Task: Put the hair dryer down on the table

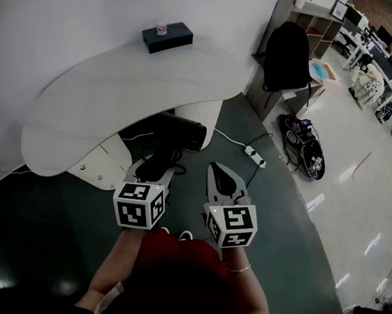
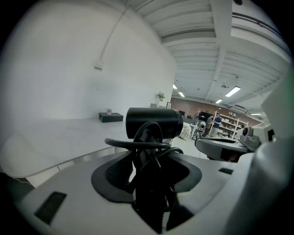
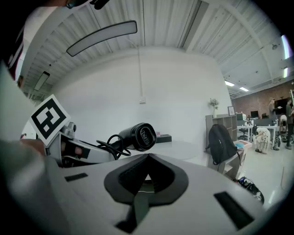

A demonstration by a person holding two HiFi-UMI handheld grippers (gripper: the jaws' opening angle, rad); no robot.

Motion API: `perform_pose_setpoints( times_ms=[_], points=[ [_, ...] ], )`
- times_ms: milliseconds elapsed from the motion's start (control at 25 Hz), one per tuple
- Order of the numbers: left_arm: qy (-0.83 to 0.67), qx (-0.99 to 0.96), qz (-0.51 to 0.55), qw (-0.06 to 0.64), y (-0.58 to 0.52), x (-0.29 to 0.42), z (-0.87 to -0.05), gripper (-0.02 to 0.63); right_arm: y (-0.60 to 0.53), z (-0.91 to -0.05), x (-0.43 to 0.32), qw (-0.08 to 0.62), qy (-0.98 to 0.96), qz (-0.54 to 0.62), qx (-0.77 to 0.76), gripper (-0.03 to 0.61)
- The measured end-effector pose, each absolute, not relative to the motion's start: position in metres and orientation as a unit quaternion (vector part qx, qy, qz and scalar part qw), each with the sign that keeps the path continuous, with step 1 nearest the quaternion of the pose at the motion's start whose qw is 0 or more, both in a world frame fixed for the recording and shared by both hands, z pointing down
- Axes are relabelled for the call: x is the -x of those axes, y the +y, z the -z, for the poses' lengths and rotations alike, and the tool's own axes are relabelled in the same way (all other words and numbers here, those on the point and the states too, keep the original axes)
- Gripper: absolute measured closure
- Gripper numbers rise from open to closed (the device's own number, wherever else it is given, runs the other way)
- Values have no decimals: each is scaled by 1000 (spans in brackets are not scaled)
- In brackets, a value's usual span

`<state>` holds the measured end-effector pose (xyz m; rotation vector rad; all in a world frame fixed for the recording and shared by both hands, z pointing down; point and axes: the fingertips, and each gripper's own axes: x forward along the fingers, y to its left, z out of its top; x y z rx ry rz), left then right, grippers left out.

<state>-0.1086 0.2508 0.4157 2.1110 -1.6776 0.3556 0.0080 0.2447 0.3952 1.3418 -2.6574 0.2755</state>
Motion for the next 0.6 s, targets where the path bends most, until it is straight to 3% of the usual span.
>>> perform_pose_setpoints(
  times_ms=[600],
  points=[
    [-615,-751,-128,204,259,106,-414,405,249,-404,-22,61,-883,-110,-453,563]
  ],
)
